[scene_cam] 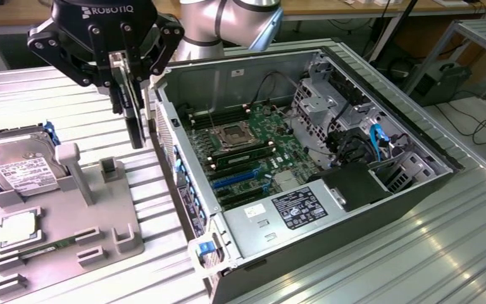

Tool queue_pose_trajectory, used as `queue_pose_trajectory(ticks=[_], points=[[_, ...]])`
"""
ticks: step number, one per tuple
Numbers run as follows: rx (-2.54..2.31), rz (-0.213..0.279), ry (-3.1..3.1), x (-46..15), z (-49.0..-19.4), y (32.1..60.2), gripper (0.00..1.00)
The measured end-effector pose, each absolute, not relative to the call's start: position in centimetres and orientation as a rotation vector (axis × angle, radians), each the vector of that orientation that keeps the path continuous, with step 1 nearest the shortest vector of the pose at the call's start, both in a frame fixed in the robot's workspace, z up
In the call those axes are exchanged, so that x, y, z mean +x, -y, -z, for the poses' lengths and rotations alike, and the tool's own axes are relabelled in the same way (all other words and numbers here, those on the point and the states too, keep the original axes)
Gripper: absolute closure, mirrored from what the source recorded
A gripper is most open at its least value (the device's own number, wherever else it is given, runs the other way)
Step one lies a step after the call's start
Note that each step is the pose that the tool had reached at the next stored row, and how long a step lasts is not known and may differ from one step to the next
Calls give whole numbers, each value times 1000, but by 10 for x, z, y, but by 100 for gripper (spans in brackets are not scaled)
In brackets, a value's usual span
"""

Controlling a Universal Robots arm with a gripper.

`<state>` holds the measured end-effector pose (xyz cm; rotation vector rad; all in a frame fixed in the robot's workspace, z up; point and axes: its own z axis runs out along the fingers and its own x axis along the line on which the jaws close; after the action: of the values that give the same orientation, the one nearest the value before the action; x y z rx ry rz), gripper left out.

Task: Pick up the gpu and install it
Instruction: 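Pick up the gpu and move the gpu toward the slot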

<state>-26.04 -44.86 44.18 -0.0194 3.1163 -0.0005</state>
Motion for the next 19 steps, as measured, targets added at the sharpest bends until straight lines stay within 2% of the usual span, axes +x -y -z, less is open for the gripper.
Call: queue_pose_trajectory(ticks=[19], points=[[-31,0,-3116,-236,-441,449,72]])
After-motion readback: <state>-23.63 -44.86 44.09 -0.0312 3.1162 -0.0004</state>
